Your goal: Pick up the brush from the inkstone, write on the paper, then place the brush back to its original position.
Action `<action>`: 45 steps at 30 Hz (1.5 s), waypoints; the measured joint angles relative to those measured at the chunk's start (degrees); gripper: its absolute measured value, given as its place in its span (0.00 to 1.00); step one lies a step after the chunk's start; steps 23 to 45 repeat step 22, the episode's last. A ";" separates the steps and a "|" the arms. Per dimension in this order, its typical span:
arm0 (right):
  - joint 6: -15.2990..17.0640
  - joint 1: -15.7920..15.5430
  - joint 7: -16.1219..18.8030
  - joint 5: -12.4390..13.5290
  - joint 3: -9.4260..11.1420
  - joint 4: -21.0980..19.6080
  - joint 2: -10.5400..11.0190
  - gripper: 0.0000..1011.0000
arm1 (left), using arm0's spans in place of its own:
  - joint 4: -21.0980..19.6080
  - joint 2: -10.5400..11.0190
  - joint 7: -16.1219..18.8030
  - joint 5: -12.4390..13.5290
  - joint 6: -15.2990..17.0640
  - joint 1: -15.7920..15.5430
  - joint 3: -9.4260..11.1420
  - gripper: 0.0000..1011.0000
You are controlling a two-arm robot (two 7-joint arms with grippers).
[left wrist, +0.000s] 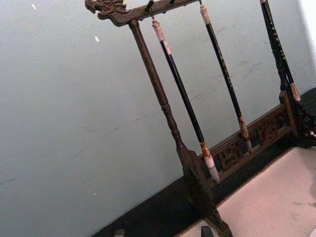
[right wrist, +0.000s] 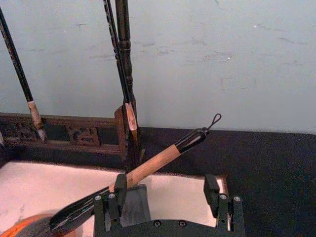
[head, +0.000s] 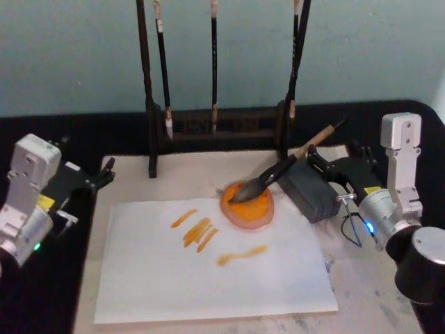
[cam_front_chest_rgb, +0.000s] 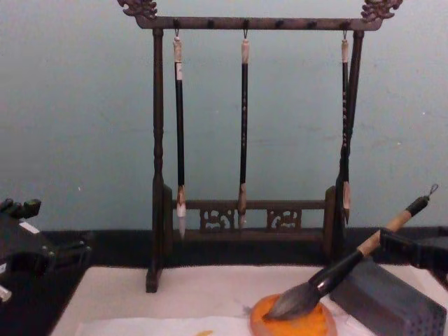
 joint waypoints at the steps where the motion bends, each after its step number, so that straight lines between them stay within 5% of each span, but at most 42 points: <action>1: 0.00 0.00 0.00 0.00 0.00 0.00 0.00 0.99 | 0.00 0.00 0.00 0.00 0.00 0.00 0.00 0.99; 45: 0.00 0.00 0.00 0.00 0.00 0.00 0.00 0.99 | 0.00 0.00 0.00 0.01 0.00 0.00 0.00 0.99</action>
